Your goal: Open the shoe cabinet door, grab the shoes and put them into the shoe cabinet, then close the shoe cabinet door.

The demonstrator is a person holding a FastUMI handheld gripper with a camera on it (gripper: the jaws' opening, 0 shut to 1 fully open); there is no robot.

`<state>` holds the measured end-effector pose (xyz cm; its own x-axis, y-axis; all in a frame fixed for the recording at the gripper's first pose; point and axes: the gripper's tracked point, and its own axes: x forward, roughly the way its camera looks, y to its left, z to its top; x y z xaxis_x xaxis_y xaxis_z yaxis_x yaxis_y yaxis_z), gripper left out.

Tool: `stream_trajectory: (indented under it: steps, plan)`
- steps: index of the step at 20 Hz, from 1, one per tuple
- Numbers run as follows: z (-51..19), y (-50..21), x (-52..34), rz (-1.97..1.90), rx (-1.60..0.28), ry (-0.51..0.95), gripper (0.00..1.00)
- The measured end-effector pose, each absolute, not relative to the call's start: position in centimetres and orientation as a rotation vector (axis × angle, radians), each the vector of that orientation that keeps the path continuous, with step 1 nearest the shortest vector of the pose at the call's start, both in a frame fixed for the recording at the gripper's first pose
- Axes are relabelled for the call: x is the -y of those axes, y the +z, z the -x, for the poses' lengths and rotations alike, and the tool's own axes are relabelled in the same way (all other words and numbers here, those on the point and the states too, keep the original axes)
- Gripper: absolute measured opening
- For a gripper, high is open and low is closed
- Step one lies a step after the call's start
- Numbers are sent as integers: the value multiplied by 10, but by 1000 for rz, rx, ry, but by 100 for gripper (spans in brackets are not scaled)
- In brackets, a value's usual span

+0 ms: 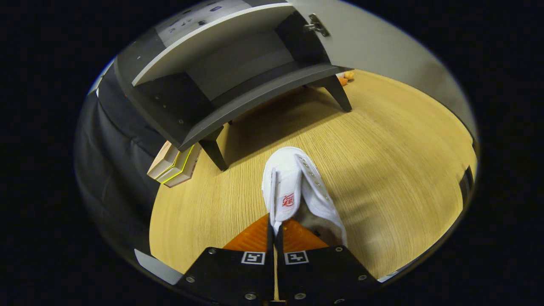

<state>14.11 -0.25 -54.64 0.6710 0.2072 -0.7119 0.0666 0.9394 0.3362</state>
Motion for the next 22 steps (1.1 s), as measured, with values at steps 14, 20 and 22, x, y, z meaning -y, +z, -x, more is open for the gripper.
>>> stream_trajectory:
  steps: [14, 20, 22]
  plan:
    - [-139, -439, -3, -325, -727, 78, 0]
    - [-120, -348, -20, -306, -620, 89, 0]
    - [-116, -315, -25, -281, -570, 92, 0]
